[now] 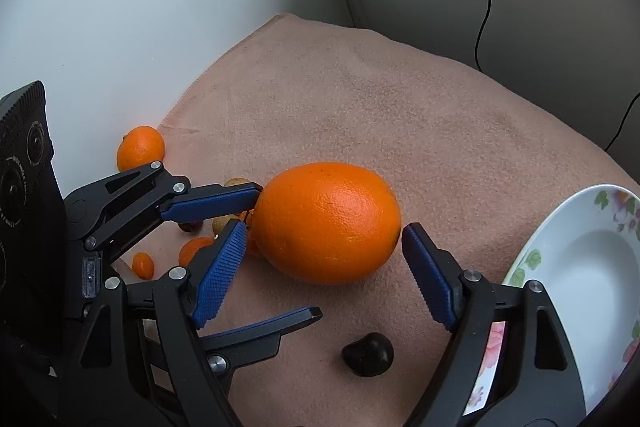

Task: Organize fruits
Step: 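Move the right tool to the large orange and close its fingers on it, then lift the large orange with the right tool and carry it over the plate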

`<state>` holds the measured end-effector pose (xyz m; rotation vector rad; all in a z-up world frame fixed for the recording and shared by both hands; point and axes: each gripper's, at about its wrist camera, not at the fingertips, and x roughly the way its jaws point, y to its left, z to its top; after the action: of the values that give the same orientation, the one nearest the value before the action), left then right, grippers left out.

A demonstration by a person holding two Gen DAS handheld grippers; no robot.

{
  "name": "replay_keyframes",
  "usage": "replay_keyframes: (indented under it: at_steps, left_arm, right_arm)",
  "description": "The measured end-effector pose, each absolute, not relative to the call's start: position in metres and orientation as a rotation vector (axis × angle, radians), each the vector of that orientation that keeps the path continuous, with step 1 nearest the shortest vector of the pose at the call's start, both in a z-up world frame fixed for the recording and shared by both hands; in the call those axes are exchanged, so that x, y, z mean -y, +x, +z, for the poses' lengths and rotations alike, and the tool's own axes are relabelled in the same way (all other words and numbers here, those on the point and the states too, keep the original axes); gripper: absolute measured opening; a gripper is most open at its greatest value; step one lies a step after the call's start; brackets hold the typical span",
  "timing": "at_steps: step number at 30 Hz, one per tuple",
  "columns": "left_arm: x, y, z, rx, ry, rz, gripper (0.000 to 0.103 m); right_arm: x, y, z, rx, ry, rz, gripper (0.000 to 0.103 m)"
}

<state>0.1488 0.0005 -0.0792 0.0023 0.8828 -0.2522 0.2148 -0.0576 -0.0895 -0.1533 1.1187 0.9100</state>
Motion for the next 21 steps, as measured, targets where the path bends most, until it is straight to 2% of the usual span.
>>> replay_keyframes:
  at_steps: [21]
  left_arm:
    - [-0.014, 0.154, -0.088, -0.894, 0.001, -0.232, 0.056]
  right_arm:
    - [0.050, 0.220, -0.099, -1.155, -0.146, 0.906, 0.080]
